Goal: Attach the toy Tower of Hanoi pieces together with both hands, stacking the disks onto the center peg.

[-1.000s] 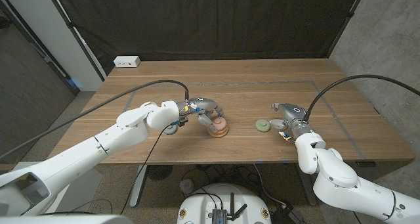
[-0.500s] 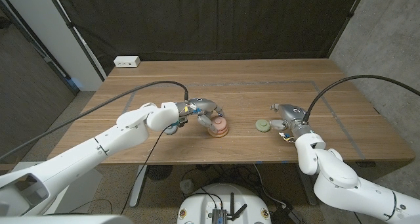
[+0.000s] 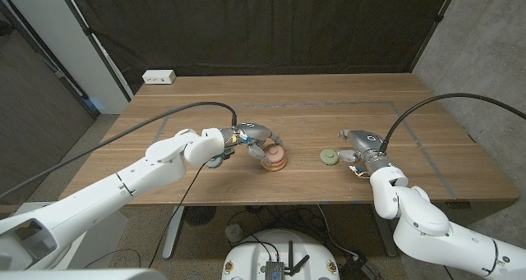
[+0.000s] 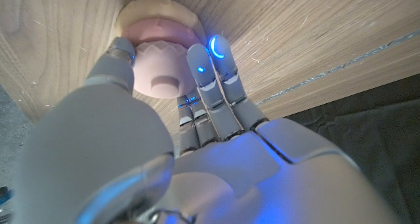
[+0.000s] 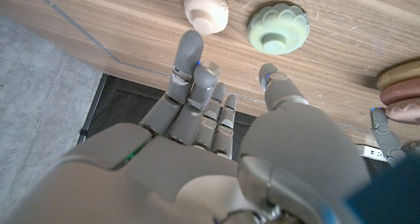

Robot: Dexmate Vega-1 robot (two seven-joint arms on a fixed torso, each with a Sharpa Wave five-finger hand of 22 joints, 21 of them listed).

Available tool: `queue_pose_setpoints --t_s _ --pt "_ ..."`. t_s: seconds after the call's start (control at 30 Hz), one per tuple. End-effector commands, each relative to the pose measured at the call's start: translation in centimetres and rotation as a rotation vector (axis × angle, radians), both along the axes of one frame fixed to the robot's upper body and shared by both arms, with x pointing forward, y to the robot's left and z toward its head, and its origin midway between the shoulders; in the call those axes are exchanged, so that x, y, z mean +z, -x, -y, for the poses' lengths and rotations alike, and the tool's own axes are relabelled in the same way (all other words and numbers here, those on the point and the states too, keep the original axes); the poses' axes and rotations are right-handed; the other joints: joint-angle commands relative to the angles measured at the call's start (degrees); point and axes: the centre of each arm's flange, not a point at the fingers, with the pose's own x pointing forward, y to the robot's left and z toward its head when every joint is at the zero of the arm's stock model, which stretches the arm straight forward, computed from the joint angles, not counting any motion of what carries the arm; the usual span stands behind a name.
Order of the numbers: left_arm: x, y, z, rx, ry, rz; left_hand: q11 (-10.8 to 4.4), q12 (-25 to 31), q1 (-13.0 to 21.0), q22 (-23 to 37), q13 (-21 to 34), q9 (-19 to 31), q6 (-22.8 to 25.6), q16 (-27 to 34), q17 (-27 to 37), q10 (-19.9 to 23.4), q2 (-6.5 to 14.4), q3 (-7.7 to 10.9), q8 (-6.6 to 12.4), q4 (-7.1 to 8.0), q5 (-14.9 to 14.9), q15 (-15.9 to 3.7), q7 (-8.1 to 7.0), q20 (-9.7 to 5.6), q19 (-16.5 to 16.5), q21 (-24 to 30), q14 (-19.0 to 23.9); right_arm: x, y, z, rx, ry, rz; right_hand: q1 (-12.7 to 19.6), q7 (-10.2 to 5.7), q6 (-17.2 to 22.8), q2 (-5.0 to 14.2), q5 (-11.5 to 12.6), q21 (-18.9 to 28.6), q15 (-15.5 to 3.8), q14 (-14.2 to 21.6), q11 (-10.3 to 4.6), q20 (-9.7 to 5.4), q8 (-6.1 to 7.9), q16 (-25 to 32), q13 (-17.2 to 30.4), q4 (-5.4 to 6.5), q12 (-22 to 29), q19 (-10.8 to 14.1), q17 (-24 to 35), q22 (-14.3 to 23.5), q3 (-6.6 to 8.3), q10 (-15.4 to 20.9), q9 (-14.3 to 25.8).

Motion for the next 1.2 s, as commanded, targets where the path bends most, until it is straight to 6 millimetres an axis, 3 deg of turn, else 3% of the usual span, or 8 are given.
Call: queue_pose_setpoints --t_s 0.03,0.13,0.4,1.2 --pt "0.4 0.3 -0.3 0.010 -0.003 0.020 1.44 -0.54 -0.44 0.16 -0.40 -0.01 -3.30 -0.38 -0.05 -3.41 -1.18 -0.41 -0.65 0.03 0.42 -5.29 1.09 -8.02 -0.56 -0.08 -0.75 0.1 0.0 -0.2 0.001 0.005 0.000 -0.39 0.14 0.70 -0.06 0.30 -0.30 -3.46 0.43 -0.05 -5.20 -0.03 0.10 0.20 0.18 -0.26 0.10 0.16 0.12 0.43 0.50 0.13" --pt "0.4 0.3 -0.3 0.010 -0.005 0.018 2.24 -0.47 -0.99 0.15 -0.63 -0.15 -5.70 -0.61 -0.16 -6.00 -1.34 -0.75 -0.81 0.19 0.28 -5.26 1.73 -7.88 -1.19 -0.26 -1.44 0.1 0.0 -0.2 0.001 0.004 0.000 -0.41 0.21 0.77 -0.06 0.32 -0.30 -3.46 0.48 0.00 -5.20 -0.02 0.14 0.20 0.18 -0.27 0.10 0.21 0.12 0.44 0.49 0.14" --pt "0.4 0.3 -0.4 0.007 -0.009 -0.003 2.80 -0.28 -1.61 0.11 -0.87 -0.34 -7.50 -0.93 -0.35 -7.77 -1.57 -1.11 -0.79 0.32 0.13 -5.25 2.21 -7.84 -1.60 -0.46 -2.23 0.0 -0.1 -0.2 0.002 0.001 0.001 -0.45 0.20 0.86 -0.08 0.35 -0.32 -3.49 0.27 -0.04 -5.21 -0.04 -0.15 0.19 0.16 -0.29 0.10 -0.13 0.12 0.42 0.53 0.16" --pt "1.2 1.2 -2.4 0.037 0.052 -0.003 3.03 1.00 -3.17 -0.04 -1.55 -0.85 -6.39 -1.08 -0.44 -6.75 -1.60 -1.73 0.53 0.63 -0.29 -5.26 2.40 -7.55 -1.75 -0.83 -2.84 0.3 -0.1 -0.3 0.004 -0.008 0.014 -0.55 0.19 1.59 -0.12 0.43 -0.34 -3.46 0.59 -0.01 -5.20 0.27 0.24 0.22 0.17 -0.27 0.11 0.34 0.12 0.51 0.61 0.42"
